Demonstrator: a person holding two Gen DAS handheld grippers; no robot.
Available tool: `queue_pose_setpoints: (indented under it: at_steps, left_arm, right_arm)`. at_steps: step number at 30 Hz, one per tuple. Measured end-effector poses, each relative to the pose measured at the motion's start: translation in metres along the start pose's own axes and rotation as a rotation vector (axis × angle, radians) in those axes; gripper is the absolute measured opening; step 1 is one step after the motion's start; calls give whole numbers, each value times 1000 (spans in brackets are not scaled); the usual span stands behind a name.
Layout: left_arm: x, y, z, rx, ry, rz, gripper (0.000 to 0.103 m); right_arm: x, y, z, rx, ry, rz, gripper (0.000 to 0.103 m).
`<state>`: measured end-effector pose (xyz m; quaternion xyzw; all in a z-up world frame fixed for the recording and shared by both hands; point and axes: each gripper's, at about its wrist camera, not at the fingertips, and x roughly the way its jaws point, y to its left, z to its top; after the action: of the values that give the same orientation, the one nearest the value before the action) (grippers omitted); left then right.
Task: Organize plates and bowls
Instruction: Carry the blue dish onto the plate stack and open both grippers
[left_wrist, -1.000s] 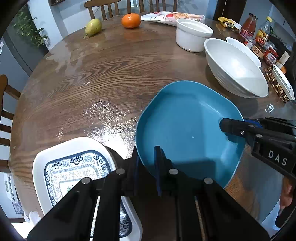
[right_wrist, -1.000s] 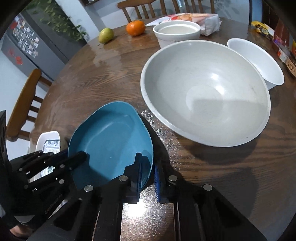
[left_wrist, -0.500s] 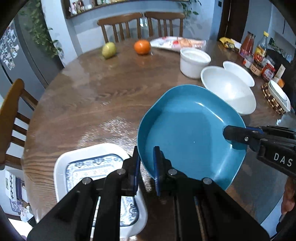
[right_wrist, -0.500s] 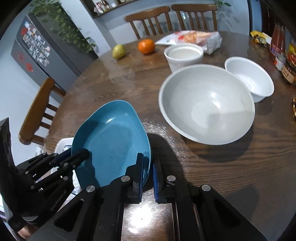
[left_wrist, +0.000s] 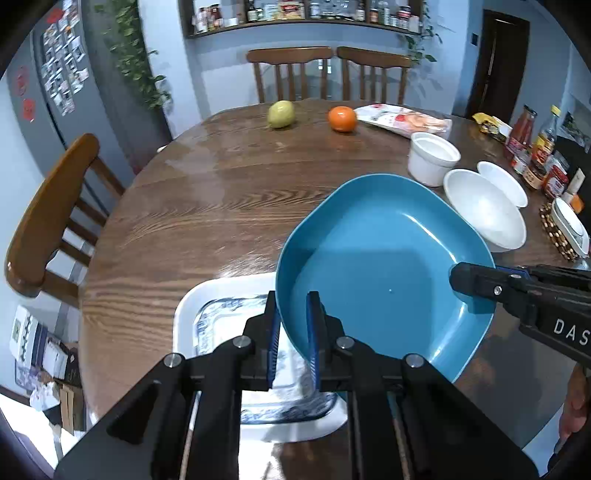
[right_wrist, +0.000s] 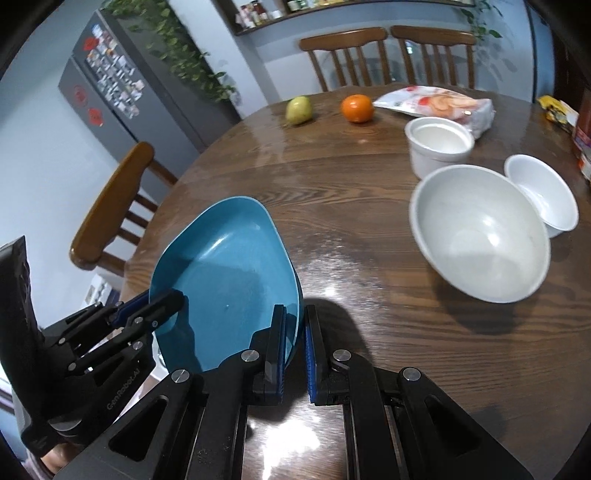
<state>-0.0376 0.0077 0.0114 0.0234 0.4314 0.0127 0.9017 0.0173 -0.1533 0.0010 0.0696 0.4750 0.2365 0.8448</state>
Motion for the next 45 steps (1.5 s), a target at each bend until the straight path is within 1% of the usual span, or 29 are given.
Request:
queue_pose_setpoints:
  at_steps: [10,18,26,31,41,43,45]
  left_arm:
    - [-1,34,-22,-71,34,84,12]
    - [3,52,-38,-122,78,123,12]
    - [12,57,-52,-164,137,110,12]
    - [17,56,-52,-192,163,81,15]
    - [16,58,-56,-225,179,81,19]
    - [16,58,-56,-229,182,73,19]
    - [14,58,-57,-231,180,67,21]
  right_arm:
    - [29,32,-6,-67,69,57,10]
    - [54,53,-10,-111,143,78,10]
    - [77,64,-4,-164,193,49,10]
    - [90,67,3,-181,210,31,10]
    - [110,80,16,-254,227,4,11]
    - [112,81,17,-264,227,-12,12]
    - [113,82,18,-271,228,-25,16]
